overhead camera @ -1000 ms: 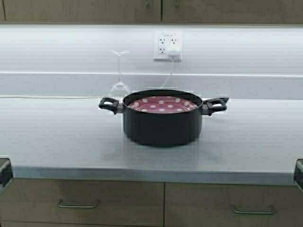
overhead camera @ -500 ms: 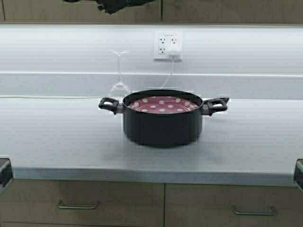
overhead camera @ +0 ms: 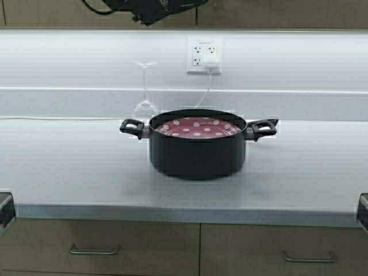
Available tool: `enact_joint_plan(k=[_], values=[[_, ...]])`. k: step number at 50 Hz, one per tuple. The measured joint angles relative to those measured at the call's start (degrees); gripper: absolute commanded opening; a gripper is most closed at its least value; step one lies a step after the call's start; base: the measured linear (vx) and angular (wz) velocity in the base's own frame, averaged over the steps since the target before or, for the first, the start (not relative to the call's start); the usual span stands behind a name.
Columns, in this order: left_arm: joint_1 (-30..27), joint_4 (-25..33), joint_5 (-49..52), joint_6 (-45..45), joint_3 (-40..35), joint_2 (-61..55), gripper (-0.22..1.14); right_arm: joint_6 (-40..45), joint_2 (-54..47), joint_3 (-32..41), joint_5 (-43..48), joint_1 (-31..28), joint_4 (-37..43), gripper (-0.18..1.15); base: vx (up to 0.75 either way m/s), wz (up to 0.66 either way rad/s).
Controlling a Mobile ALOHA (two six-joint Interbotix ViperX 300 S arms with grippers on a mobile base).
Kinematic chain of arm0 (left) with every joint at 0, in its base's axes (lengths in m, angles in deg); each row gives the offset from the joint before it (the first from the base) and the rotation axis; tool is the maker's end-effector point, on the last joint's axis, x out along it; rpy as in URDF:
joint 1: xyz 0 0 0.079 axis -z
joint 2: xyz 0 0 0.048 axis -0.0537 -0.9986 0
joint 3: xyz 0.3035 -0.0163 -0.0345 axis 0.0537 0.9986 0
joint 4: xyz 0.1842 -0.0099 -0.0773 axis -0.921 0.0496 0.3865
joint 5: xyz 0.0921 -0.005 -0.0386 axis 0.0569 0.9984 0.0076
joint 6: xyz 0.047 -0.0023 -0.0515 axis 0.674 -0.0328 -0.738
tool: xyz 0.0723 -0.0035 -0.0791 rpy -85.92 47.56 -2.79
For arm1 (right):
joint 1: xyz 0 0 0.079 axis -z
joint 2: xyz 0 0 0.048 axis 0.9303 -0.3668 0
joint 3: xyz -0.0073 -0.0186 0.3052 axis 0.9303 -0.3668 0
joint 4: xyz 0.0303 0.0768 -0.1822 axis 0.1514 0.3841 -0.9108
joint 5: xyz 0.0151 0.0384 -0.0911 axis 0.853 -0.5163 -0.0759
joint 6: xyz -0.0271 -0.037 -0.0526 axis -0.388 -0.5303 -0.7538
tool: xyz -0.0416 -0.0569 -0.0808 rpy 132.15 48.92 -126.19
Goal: Open the cabinet, put the pot inside, then close it
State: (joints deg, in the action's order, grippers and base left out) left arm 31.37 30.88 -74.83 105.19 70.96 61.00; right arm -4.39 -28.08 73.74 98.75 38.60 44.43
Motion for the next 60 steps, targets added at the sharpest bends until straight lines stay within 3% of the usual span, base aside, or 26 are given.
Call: enact_joint_plan(k=[4, 8, 13, 16, 18, 20, 24, 28, 48, 60], values=[[-0.4, 0.1, -0.1, 0.4, -1.0, -0.7, 0.92, 0.0, -0.6, 0.6, -1.3, 0.3, 0.5, 0.98, 0.00, 0.00], [-0.9, 0.2, -0.1, 1.9, -1.4, -1.0, 0.66, 0.0, -1.1, 1.3, -1.8, 0.3, 1.6, 0.85, 0.00, 0.00], [-0.8, 0.3, 0.0, 4.5, -2.2, -1.0, 0.10, -0.1, -1.2, 1.7, -2.2, 0.4, 2.4, 0.48, 0.00, 0.00], [-0.3, 0.3, 0.7, 5.4, -2.5, -1.0, -0.13, 0.0, -1.5, 2.1, -2.5, 0.2, 2.3, 0.19, 0.00, 0.00], [-0.2, 0.3, 1.4, 6.0, -2.8, -1.0, -0.13, -0.1, -1.6, 2.5, -2.6, 0.1, 2.4, -0.01, 0.00, 0.00], [-0.3, 0.3, 2.4, 5.9, -3.1, -1.0, -0.06, -0.1, -1.6, 2.7, -3.0, -0.2, 2.3, -0.07, 0.00, 0.00], [-0.2, 0.4, 4.0, 6.0, -3.5, -1.0, 0.09, -0.6, -1.6, 2.9, -3.2, -0.1, 2.3, 0.03, 0.00, 0.01], [-0.2, 0.3, 5.0, 6.0, -4.0, -1.0, 0.07, -0.9, -1.7, 3.0, -3.3, -0.1, 2.3, 0.11, 0.00, 0.02], [-0.5, -0.2, 6.9, 6.0, -4.7, -0.7, 0.03, -0.9, -1.4, 2.5, -4.3, 0.4, 2.1, 0.07, -0.01, 0.01], [0.4, -0.3, 8.1, 6.0, 5.2, 7.0, 0.03, -1.0, 6.4, -6.3, -7.5, 0.2, 2.0, 0.07, 0.02, 0.00]])
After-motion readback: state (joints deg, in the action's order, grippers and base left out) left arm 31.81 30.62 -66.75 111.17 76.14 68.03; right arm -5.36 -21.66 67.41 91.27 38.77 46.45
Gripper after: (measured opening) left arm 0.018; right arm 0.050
